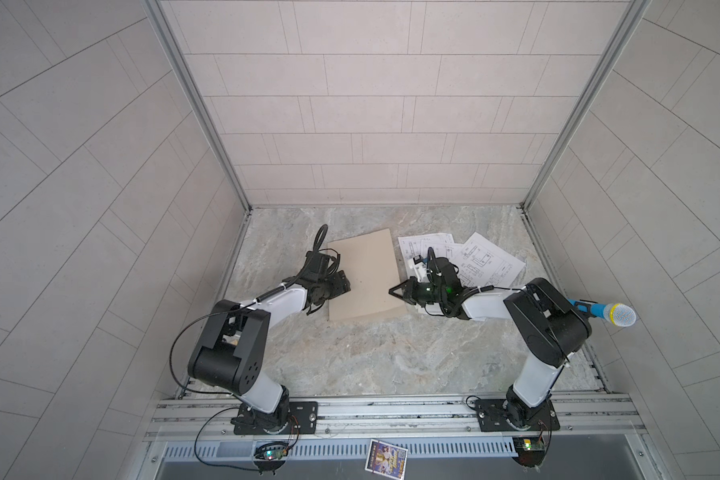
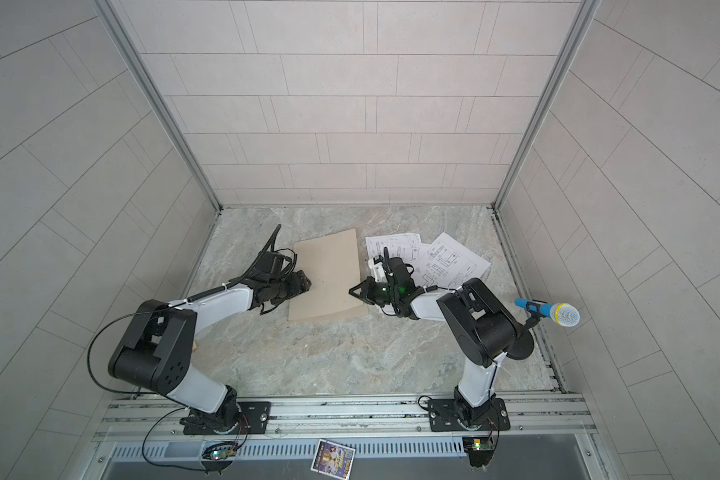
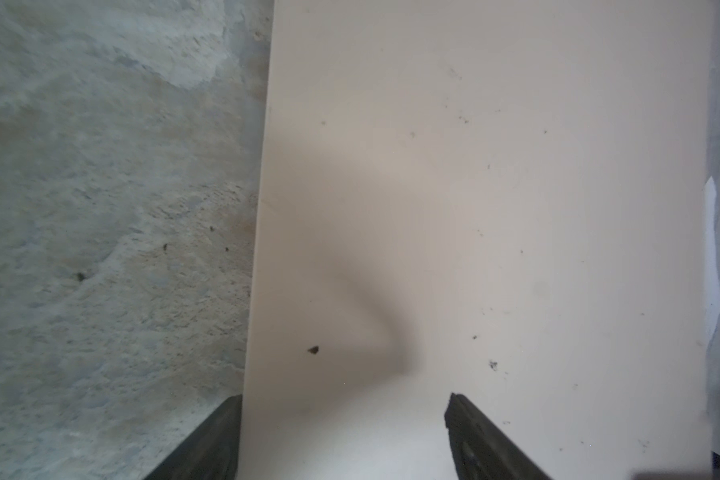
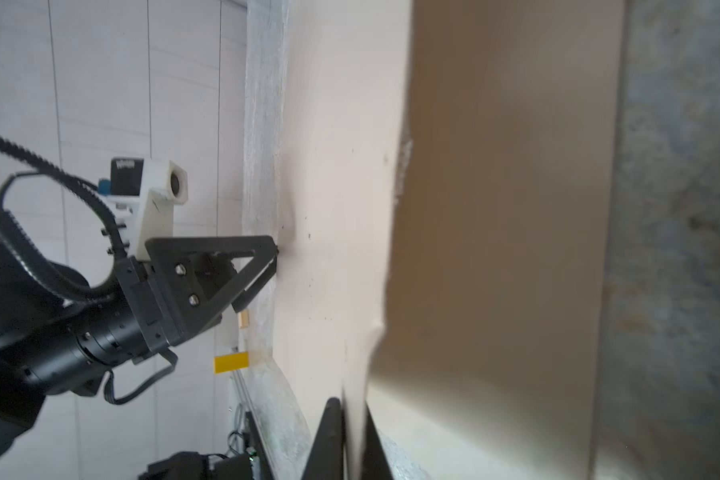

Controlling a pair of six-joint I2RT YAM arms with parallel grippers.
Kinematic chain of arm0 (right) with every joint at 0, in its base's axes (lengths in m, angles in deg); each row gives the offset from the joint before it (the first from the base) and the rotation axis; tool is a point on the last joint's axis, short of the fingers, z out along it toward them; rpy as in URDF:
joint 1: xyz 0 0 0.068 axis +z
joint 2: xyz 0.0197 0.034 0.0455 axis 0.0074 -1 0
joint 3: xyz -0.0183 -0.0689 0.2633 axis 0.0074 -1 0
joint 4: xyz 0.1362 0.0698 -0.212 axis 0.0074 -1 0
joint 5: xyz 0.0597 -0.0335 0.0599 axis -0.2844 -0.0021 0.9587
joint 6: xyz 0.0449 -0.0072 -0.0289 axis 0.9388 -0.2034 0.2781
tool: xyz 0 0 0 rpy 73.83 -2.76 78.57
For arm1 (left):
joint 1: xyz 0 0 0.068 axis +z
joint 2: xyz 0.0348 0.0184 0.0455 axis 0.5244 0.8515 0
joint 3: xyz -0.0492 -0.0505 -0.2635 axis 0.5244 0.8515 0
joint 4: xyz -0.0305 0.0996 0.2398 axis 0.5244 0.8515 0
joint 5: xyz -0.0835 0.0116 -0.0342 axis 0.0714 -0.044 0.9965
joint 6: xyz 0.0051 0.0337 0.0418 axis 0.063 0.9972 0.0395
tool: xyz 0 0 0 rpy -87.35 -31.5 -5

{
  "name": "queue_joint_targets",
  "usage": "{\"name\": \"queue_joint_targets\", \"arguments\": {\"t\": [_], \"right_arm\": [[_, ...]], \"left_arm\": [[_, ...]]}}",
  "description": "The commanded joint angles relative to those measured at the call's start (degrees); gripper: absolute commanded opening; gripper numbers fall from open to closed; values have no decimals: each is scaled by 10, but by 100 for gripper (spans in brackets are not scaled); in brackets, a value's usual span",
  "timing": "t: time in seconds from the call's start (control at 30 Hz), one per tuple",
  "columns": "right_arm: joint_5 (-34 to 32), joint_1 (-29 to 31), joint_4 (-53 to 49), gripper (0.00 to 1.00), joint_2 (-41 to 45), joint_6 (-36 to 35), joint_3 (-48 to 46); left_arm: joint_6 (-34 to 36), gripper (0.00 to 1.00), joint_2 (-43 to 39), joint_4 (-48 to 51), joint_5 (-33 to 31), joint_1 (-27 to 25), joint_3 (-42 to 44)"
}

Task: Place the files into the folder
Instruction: 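Lift and swing the folder cover open with the right gripper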

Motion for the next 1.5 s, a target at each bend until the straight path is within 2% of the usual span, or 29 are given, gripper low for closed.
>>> {"name": "queue_joint_targets", "arguments": {"t": [0.0, 0.27, 0.4, 0.57, 0.7, 1.0, 1.1, 1.3, 1.47], "right_arm": [[-36, 1, -127, 1, 52, -74, 34], [-122, 38, -342, 1, 95, -178, 149], [-184, 78, -421, 1, 82, -203, 214], [-283, 129, -508, 2, 50, -231, 290], [-334, 168, -557, 2, 21, -246, 354], [-432, 236, -651, 2, -46, -273, 498], [-458, 245, -680, 2, -58, -282, 535], [-523, 263, -725, 0, -72, -322, 592], [-561, 294, -752, 0, -101, -358, 660]], "left_arm": [[-8, 83, -19, -27, 18, -3, -11], [13, 88, -81, 106, -30, 20, -76], [-2, 90, -128, 121, 4, 62, -78], [-14, 97, -195, 110, 18, 102, -66], [-26, 100, -227, 109, 45, 142, -68], [-38, 100, -221, 102, 113, 207, -44], [-24, 100, -201, 119, 117, 214, -40], [-24, 100, -152, 115, 177, 229, -44], [-30, 100, -157, 113, 187, 239, -45]]}}
